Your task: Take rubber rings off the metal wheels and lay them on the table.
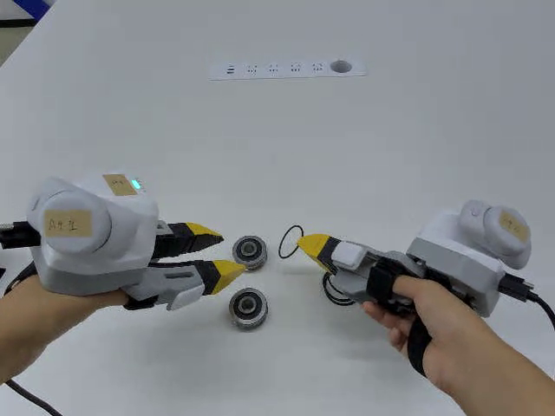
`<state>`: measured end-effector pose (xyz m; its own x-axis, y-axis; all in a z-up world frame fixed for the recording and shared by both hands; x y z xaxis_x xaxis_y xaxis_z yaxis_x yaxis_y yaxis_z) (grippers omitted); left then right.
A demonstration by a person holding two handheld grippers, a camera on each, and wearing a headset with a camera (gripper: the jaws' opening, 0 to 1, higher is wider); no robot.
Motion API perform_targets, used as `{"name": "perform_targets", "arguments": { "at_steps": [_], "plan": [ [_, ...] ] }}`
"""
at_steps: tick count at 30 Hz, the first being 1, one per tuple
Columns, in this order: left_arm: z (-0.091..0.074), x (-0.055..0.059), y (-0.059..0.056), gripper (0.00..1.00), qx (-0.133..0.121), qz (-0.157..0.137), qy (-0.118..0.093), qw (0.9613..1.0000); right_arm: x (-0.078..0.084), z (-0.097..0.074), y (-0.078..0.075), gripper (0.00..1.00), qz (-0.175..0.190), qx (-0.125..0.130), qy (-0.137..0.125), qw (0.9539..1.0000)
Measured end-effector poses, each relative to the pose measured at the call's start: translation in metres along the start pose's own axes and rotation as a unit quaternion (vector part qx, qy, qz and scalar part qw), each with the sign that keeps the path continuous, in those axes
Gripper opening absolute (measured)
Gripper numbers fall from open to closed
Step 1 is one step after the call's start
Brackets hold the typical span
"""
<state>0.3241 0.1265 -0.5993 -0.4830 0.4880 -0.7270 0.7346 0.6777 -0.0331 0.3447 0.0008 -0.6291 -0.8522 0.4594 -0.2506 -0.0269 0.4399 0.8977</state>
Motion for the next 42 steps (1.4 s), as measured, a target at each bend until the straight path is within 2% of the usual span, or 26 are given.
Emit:
{"name": "perform_targets", "arguments": {
  "at_steps": [3, 11, 24, 29, 32, 36, 42],
  "plan": [
    [-0.002, 0.001, -0.001, 0.3, -0.001, -0.008, -0.005, 1.0, 0.001, -0.008, -0.009, 0.02, 0.01, 0.011, -0.006, 0.9999],
    [-0.007, 0.007, -0.002, 0.35, -0.002, -0.014, -0.002, 0.9999, 0.004, -0.024, -0.024, 0.02, 0.028, 0.026, -0.016, 0.9992],
    [-0.018, 0.007, 0.001, 0.39, -0.017, -0.039, -0.025, 0.9988, 0.003, -0.041, -0.032, 0.02, 0.045, 0.041, -0.036, 0.9975],
    [-0.023, 0.003, 0.001, 0.41, -0.019, -0.049, -0.045, 0.9976, 0.005, -0.046, -0.041, 0.02, 0.054, 0.067, -0.035, 0.9957],
    [-0.027, 0.002, 0.003, 0.42, -0.025, -0.057, -0.055, 0.9965, 0.006, -0.049, -0.045, 0.02, 0.043, 0.084, -0.034, 0.995],
    [-0.029, 0.005, 0.005, 0.42, -0.03, -0.063, -0.057, 0.9959, 0.005, -0.05, -0.046, 0.02, 0.035, 0.091, -0.035, 0.9946],
    [-0.034, 0.009, 0.002, 0.43, -0.032, -0.076, -0.064, 0.9946, 0.005, -0.052, -0.052, 0.02, 0.009, 0.111, -0.03, 0.9933]
  ]
}}
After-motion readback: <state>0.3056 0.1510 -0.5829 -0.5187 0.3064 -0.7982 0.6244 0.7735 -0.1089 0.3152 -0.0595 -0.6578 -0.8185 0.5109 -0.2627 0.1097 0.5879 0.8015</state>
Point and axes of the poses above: the centre of the closed fingertips' face, and the gripper's own axes: z roughly forward along the fingers, y roughly to its left, x roughly out of its underside, the point moved 3 cm from there along -z, roughly backward along the fingers, and after that the axes turned 5 degrees about y, right-handed, at the moved point
